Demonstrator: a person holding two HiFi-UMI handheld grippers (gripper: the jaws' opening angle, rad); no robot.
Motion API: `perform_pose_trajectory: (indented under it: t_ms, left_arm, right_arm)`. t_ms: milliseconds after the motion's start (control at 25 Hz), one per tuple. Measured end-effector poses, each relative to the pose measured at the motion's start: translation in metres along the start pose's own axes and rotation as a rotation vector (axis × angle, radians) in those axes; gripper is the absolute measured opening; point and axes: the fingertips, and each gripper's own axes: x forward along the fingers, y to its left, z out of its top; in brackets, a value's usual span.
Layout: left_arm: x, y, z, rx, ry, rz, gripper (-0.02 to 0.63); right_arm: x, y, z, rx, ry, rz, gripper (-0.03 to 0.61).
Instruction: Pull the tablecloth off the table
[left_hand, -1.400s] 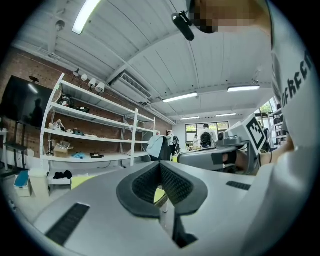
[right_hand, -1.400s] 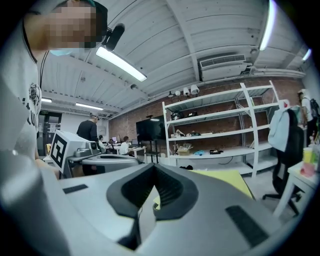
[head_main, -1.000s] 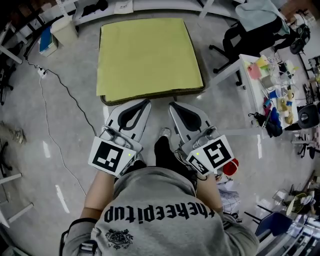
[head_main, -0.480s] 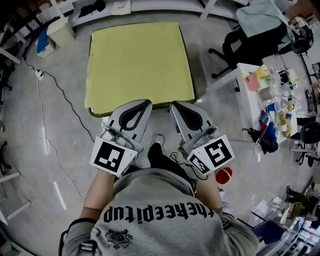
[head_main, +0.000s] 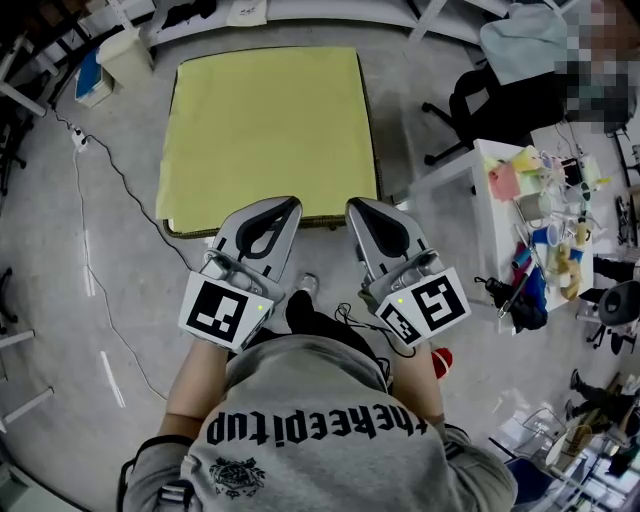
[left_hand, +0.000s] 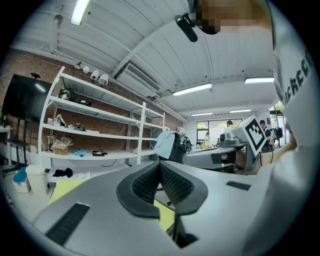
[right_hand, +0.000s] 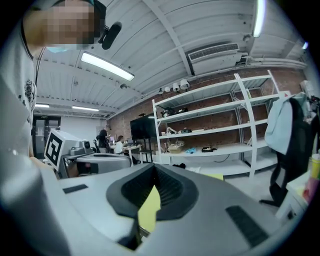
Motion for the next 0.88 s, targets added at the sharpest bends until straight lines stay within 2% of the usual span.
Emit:
perform_pose_trajectory:
  t_ms: [280,560,880]
  left_arm:
    - [0.015,-0.004,-0.002,0.021,0.013,0.048,0.014]
    - [0.008,0.022,-0.009,0.028,0.01,0.124,0.015]
    - [-0.009,0.054,-0.026,0.004,0.069,0.182,0.015]
  right_arm:
    - [-0.007,-0.031,-0.006,0.024,-0.004,-0.005,0.011]
    - [0.001,-0.046,-0.025,0.046,0.035,-0.018,0.011]
    - [0.024,-0.055,-0.034,0.082,0.064,-0.043,0.012]
